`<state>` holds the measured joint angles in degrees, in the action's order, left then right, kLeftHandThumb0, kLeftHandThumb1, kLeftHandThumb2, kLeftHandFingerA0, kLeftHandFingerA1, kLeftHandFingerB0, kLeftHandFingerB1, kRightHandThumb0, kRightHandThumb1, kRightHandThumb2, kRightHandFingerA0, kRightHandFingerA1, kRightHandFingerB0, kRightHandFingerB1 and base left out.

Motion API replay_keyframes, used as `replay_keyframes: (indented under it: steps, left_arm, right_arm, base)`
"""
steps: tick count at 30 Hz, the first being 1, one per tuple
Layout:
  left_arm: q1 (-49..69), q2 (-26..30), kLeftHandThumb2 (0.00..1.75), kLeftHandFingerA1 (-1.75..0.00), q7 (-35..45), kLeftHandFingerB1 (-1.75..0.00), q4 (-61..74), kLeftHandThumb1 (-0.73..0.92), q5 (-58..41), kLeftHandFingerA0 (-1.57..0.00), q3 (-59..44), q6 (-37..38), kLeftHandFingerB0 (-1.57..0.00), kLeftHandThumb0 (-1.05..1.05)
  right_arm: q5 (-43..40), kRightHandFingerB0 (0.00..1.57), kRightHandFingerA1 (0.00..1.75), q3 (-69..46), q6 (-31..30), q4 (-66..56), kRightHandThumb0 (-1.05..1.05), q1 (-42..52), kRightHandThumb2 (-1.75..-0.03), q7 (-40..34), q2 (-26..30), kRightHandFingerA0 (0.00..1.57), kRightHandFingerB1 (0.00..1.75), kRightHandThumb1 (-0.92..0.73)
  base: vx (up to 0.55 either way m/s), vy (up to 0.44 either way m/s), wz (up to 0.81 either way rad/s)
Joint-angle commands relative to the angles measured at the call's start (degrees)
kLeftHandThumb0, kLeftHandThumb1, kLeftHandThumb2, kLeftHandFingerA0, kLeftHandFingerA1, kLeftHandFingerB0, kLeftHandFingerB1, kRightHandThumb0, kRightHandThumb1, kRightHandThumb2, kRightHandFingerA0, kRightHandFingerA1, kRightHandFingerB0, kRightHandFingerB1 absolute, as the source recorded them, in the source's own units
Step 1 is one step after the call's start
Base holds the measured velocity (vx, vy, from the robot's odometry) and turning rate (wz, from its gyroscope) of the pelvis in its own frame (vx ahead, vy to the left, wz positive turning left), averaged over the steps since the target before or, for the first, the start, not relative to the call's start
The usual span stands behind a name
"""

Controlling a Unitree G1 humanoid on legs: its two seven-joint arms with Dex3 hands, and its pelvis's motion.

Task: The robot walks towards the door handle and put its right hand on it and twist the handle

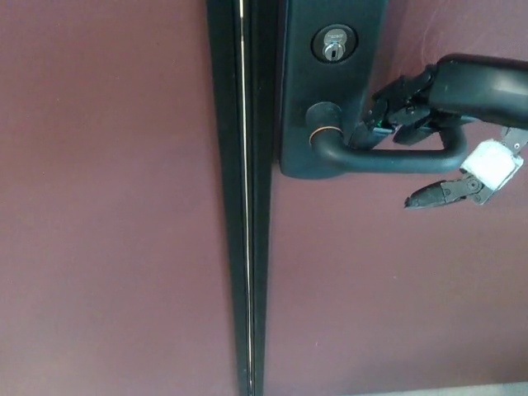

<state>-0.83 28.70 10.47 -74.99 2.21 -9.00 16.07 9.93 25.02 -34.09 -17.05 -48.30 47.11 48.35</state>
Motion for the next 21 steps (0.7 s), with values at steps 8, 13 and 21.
replay_keyframes:
  steps: [8,13,21]
  left_arm:
    - [0.5,0.5,0.61,-0.85,0.6,-0.70,-0.3,0.29,0.3,-0.56,-0.4,-0.2,-0.51,-0.30]
    - [0.9,0.6,0.60,-0.84,0.6,-0.70,-0.1,0.29,0.7,-0.55,0.0,0.0,-0.51,-0.30]
    - [1.1,0.5,0.61,-0.85,1.0,-0.70,-0.1,0.29,0.0,-0.55,-0.8,0.0,-0.51,-0.30]
  right_arm:
    - [5.0,0.51,0.39,3.6,-1.9,-1.3,-0.47,1.6,-0.56,3.3,-1.5,0.47,0.38,-0.51]
    - [6.6,0.51,0.39,4.8,-1.4,-1.6,-0.48,2.5,-0.56,3.8,-1.7,0.47,0.38,-0.51]
    - [9.4,0.52,0.38,6.1,1.7,0.8,-0.51,4.7,-0.56,3.2,-2.4,0.47,0.38,-0.52]
  base:
    - [0.00,0.000,0.00]
    - [0.00,0.000,0.00]
    - [0.00,0.000,0.00]
